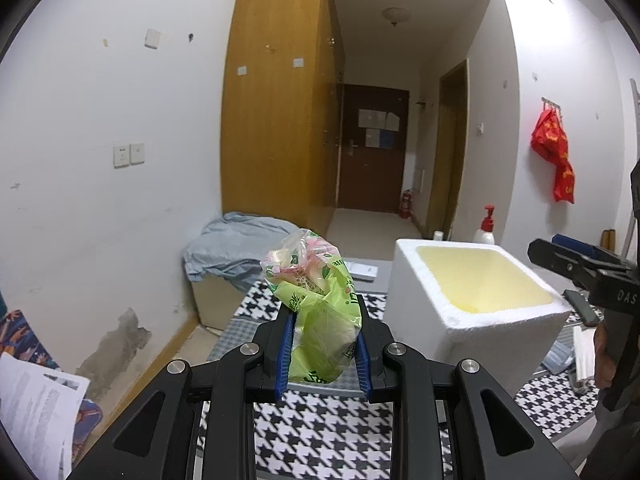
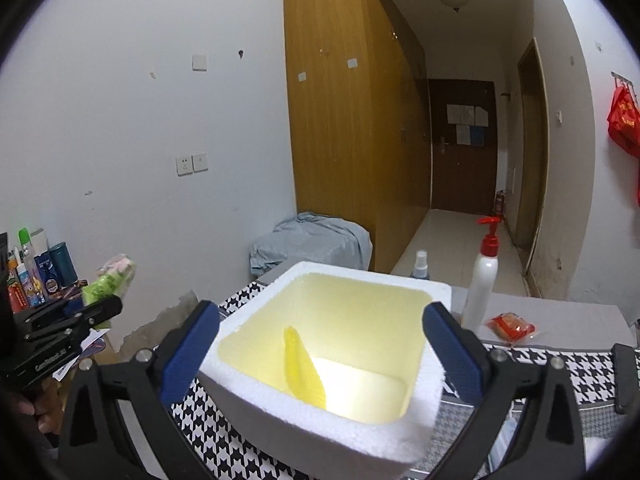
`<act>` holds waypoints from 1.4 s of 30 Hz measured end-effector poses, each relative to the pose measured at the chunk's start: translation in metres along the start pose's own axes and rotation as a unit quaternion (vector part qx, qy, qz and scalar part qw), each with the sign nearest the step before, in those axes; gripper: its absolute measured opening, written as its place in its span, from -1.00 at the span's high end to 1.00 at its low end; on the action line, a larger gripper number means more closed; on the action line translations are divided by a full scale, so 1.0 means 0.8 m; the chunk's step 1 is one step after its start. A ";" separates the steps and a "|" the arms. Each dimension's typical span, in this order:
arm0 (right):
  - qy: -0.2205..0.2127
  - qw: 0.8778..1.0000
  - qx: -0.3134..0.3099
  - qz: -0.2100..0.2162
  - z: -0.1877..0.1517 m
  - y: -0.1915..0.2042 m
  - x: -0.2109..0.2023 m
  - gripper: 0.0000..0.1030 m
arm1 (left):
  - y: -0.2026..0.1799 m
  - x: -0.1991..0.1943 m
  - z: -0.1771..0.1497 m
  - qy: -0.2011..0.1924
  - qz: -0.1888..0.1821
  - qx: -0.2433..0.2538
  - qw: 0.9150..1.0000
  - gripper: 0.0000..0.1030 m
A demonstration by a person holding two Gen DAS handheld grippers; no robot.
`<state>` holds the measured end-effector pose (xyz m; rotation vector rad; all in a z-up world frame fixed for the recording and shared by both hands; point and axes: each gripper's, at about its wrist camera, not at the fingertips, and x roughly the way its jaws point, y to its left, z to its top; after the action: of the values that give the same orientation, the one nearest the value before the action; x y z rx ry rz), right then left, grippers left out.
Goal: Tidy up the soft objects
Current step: 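Lower the yellow foam sleeve into the foam box and open the right tool, then lower the snack bag into the foam box and open the left tool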
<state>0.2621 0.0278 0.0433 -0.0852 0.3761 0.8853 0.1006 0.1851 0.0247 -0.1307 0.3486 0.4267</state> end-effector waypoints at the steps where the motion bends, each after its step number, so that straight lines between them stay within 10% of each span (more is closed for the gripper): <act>1: -0.001 1.000 -0.001 -0.003 0.000 0.000 -0.003 -0.99 | -0.002 0.000 0.002 -0.003 -0.002 0.003 1.000 0.46; 42: -0.002 0.982 0.059 -0.182 -0.062 -0.061 -0.107 -0.99 | -0.129 0.073 0.048 0.039 -0.225 0.097 0.969 0.46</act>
<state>0.2364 -0.0774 0.0231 -0.0407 0.3923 0.5007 0.2058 0.1212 0.0449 -0.0327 0.4241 -0.0633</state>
